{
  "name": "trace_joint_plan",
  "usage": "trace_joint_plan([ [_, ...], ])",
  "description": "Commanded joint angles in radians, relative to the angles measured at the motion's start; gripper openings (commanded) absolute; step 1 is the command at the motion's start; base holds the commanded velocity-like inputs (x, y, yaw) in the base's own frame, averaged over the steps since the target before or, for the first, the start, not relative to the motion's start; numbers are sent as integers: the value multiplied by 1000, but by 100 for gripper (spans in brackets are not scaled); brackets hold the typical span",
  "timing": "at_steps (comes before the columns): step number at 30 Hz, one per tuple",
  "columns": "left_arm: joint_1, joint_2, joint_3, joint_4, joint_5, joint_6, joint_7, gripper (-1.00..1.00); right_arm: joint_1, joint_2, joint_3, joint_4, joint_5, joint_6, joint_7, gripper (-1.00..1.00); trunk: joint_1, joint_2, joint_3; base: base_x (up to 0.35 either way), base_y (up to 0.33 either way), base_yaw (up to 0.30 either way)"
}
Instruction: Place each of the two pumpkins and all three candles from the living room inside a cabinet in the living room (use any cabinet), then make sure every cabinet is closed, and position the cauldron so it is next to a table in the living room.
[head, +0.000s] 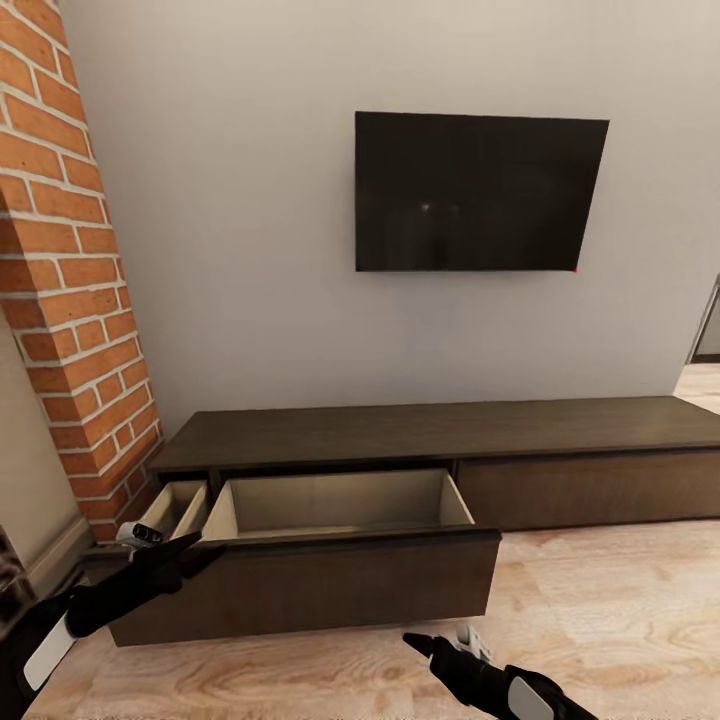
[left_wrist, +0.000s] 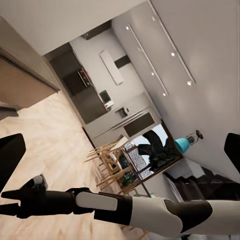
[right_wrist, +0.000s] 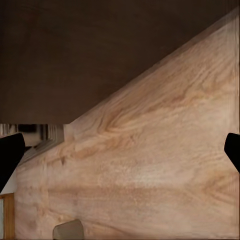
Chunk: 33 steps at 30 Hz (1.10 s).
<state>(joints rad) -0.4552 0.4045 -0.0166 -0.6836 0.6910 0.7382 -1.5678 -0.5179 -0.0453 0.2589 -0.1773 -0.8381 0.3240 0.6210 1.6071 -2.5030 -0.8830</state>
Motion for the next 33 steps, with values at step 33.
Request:
trace_joint_plan([
  [33,1,13,44,29,4,10,-3,100,-1,1,151,-2,-13,4,-67,100,0,0,22,-74,118,150],
])
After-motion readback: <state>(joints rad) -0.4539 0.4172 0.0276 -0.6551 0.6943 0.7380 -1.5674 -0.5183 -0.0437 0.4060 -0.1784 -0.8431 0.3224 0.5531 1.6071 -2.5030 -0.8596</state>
